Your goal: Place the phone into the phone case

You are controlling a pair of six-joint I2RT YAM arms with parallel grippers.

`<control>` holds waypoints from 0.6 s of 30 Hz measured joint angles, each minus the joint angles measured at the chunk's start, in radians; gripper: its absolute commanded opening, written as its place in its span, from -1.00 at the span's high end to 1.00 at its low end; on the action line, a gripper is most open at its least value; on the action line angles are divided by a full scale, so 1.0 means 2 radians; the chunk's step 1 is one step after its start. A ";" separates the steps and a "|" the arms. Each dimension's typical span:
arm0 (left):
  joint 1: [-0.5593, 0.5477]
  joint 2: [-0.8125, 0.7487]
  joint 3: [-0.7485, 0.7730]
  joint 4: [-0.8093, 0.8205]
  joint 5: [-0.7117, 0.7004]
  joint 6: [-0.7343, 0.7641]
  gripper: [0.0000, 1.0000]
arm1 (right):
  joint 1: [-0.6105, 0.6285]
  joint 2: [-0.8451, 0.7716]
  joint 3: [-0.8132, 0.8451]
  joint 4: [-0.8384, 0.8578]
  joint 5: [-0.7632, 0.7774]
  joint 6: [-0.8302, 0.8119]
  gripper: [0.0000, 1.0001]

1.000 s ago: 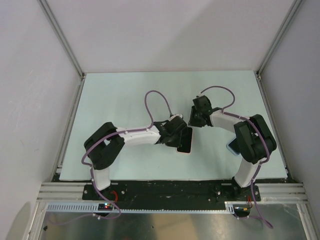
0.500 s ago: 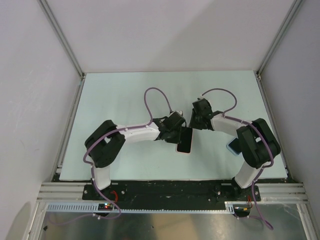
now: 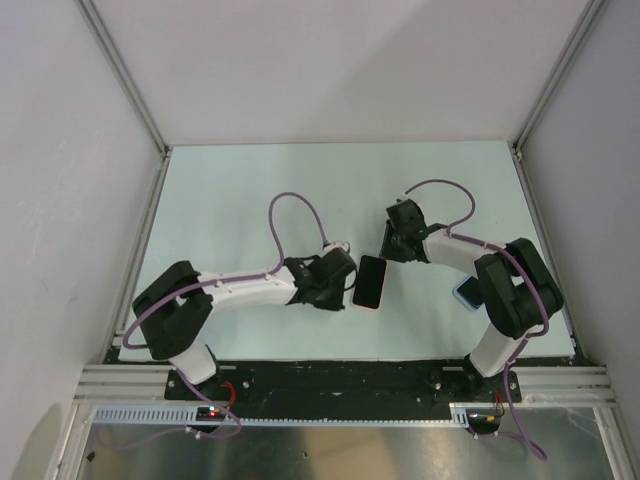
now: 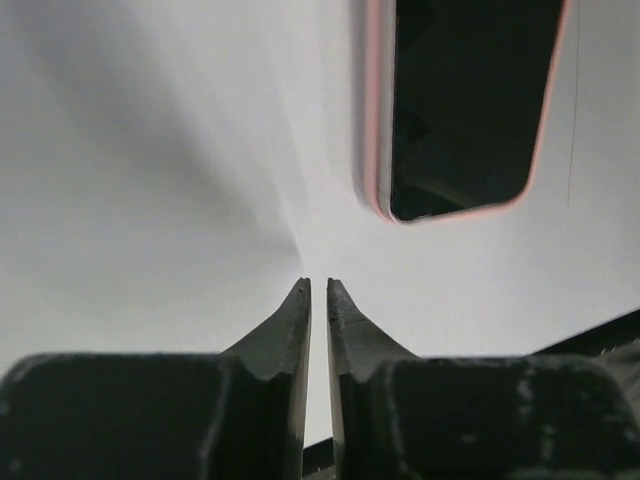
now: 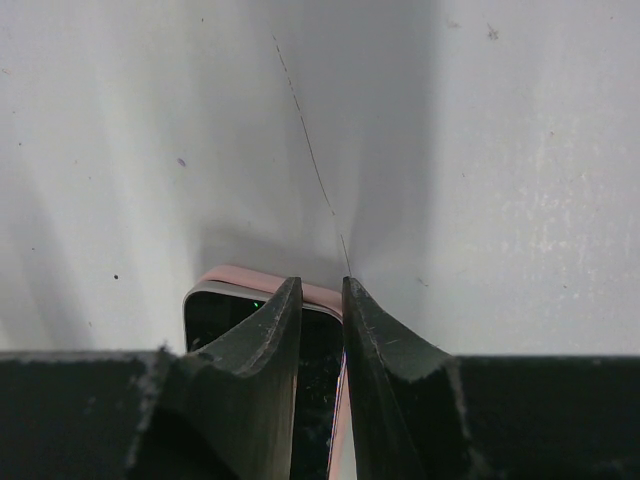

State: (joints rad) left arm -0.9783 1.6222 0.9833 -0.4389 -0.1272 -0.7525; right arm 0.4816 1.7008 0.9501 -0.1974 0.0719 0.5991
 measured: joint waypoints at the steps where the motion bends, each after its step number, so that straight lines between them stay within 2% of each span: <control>1: -0.010 0.001 -0.004 0.004 0.002 -0.006 0.82 | 0.000 0.000 0.000 0.000 0.000 0.000 0.46; 5: -0.044 0.019 -0.011 0.018 0.013 -0.031 0.90 | -0.001 0.000 0.000 0.000 0.000 0.000 0.45; 12: -0.056 0.026 -0.011 0.033 -0.013 -0.064 0.66 | -0.005 0.000 0.000 -0.001 -0.005 0.000 0.41; 15: -0.040 0.009 -0.011 0.033 -0.028 -0.060 0.46 | -0.006 0.000 0.000 -0.003 -0.005 -0.001 0.10; 18: -0.023 0.002 -0.003 0.032 -0.032 -0.042 0.36 | -0.009 -0.003 -0.001 -0.010 -0.004 -0.001 -0.25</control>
State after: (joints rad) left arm -1.0245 1.6264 0.9775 -0.3756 -0.1909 -0.8368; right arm 0.4633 1.6943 0.9478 -0.2180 0.0643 0.5964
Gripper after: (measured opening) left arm 0.276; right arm 0.492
